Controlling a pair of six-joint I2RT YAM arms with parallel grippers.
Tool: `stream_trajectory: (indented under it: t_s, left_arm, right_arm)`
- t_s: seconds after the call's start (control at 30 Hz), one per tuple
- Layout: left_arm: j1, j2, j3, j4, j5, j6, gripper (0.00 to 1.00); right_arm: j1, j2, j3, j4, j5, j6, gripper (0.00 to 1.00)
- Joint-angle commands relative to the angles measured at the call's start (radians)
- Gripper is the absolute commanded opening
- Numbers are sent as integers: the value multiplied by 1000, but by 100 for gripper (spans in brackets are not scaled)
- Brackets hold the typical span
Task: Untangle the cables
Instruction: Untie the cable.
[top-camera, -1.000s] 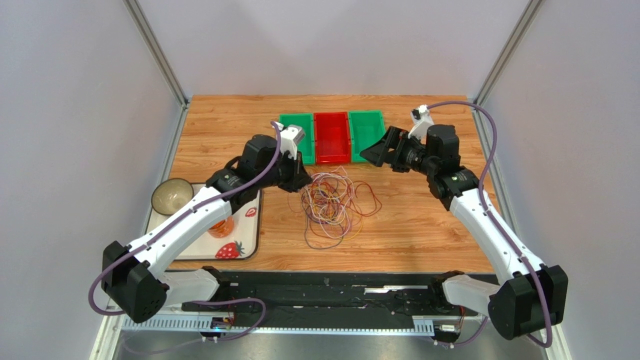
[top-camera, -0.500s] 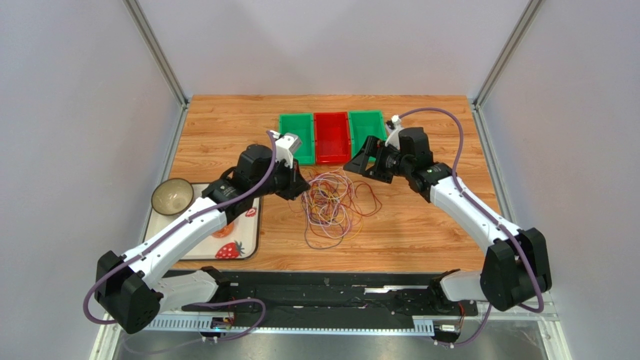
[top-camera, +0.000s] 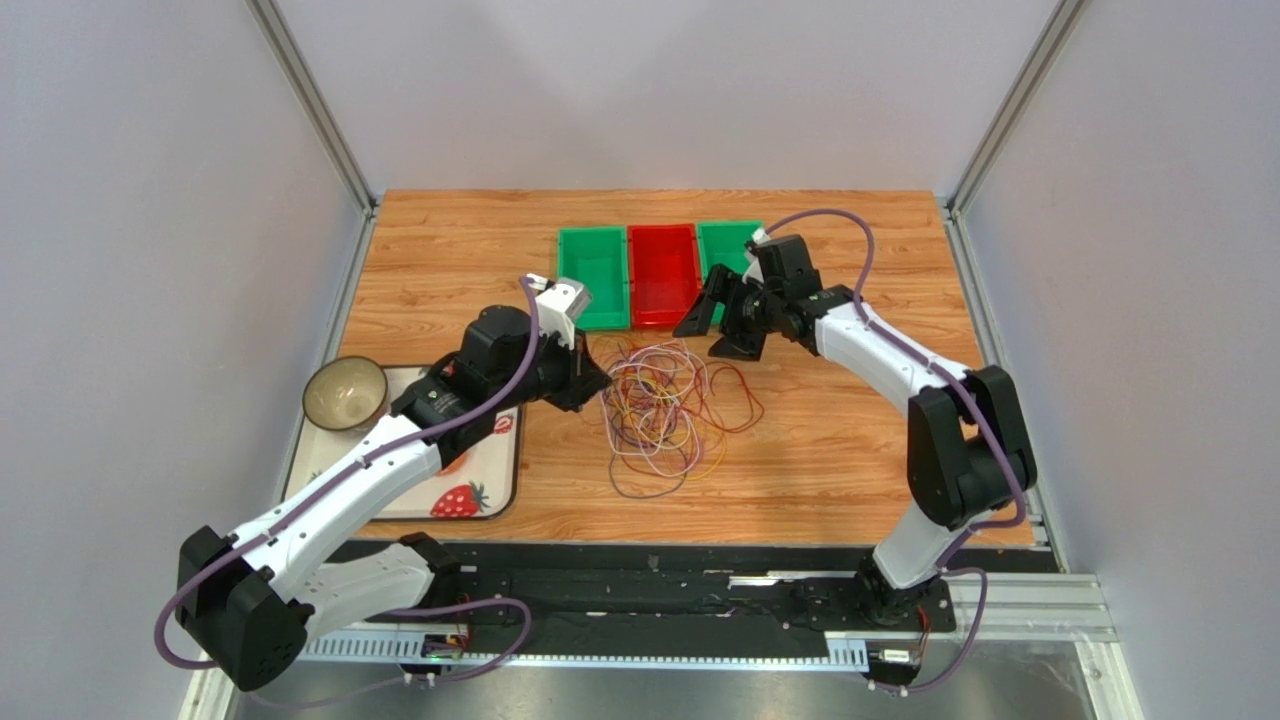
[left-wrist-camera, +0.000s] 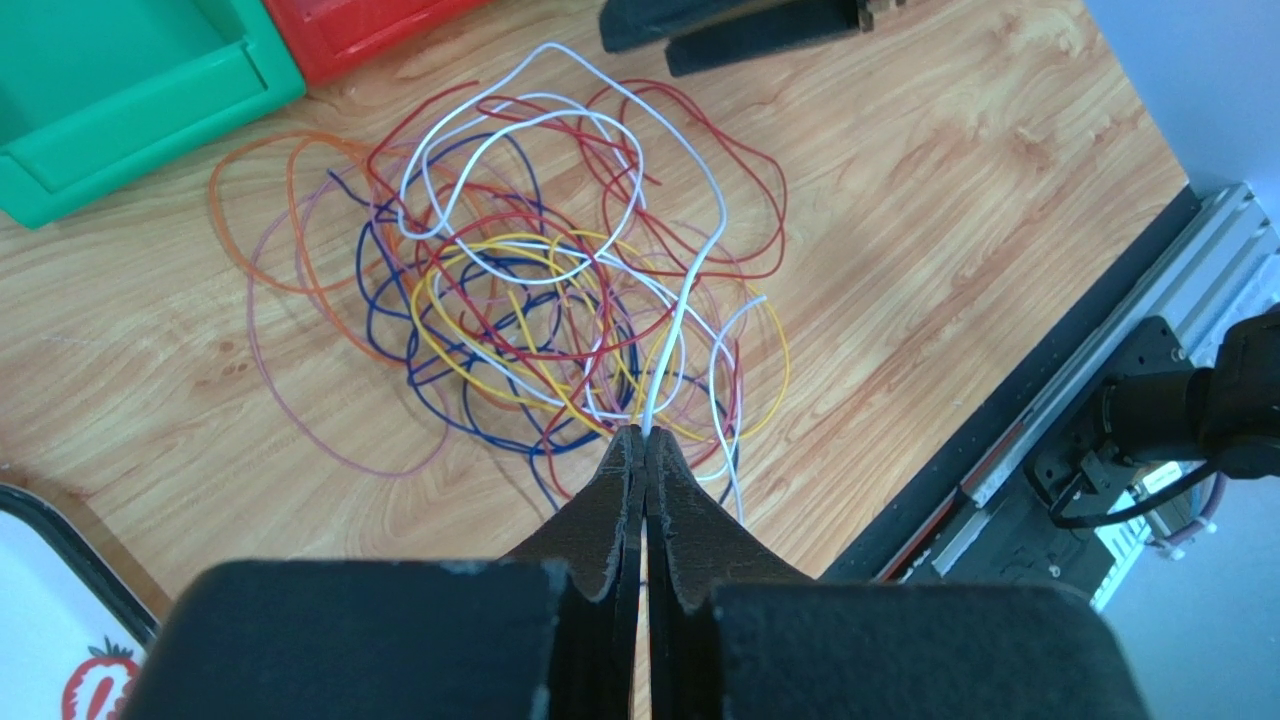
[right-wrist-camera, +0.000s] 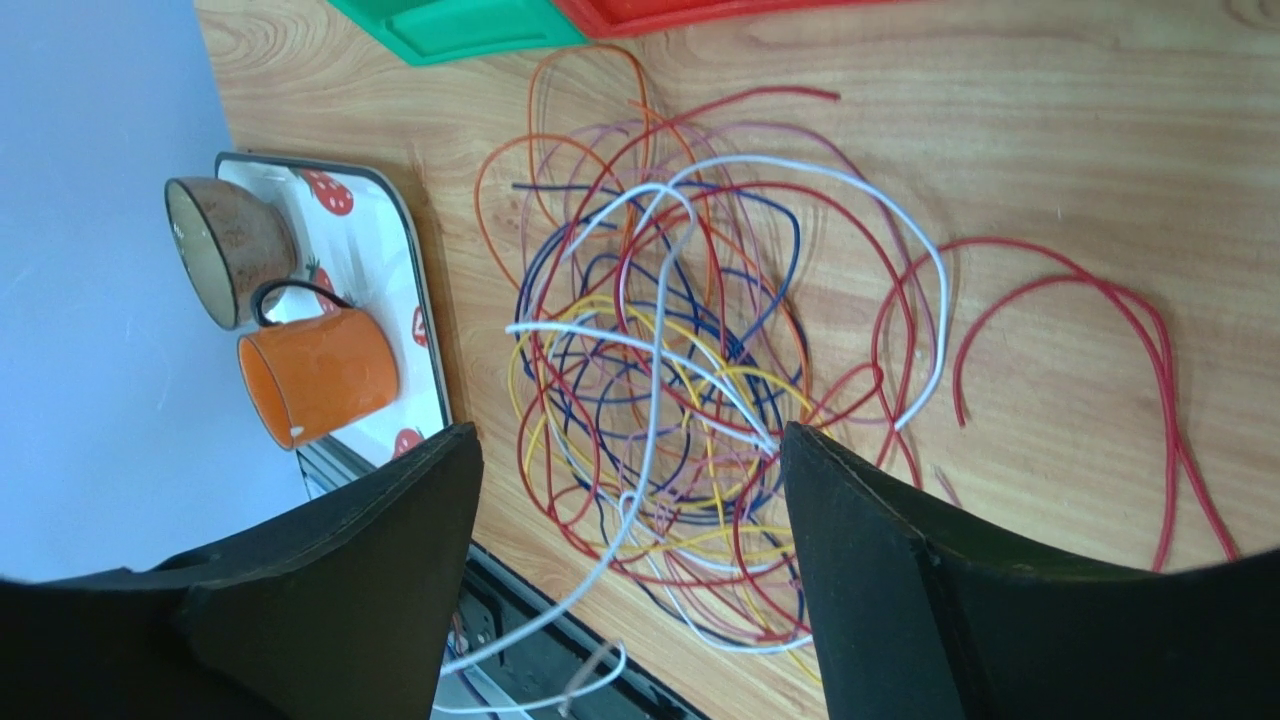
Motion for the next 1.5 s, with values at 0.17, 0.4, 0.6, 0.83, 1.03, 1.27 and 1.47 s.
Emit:
stream_trajectory:
  t_s: [0.17, 0.4, 0.6, 0.83, 1.03, 1.27, 1.47]
  left_arm:
    - [-4, -35, -35, 57, -12, 8, 0]
    - [-4, -36, -37, 63, -9, 10, 0]
    - [-4, -35, -41, 66, -7, 10, 0]
    - [-4, -36, -44, 68, -7, 8, 0]
    - [-4, -42, -63, 88, -6, 2, 0]
    - [-6, -21, -83, 157, -9, -32, 30]
    - [-4, 57, -78, 242, -1, -59, 40]
  right_arm:
    - [8, 140, 136, -24, -46, 24, 61]
    - [26, 191, 160, -23, -55, 21, 54]
    - [29, 217, 175, -11, -57, 21, 39]
    - [31, 226, 212, -44, -37, -4, 2]
    - [29, 188, 264, -101, -31, -39, 0]
    - [46, 44, 411, -214, -43, -125, 0]
    - [63, -82, 511, -230, -74, -168, 0]
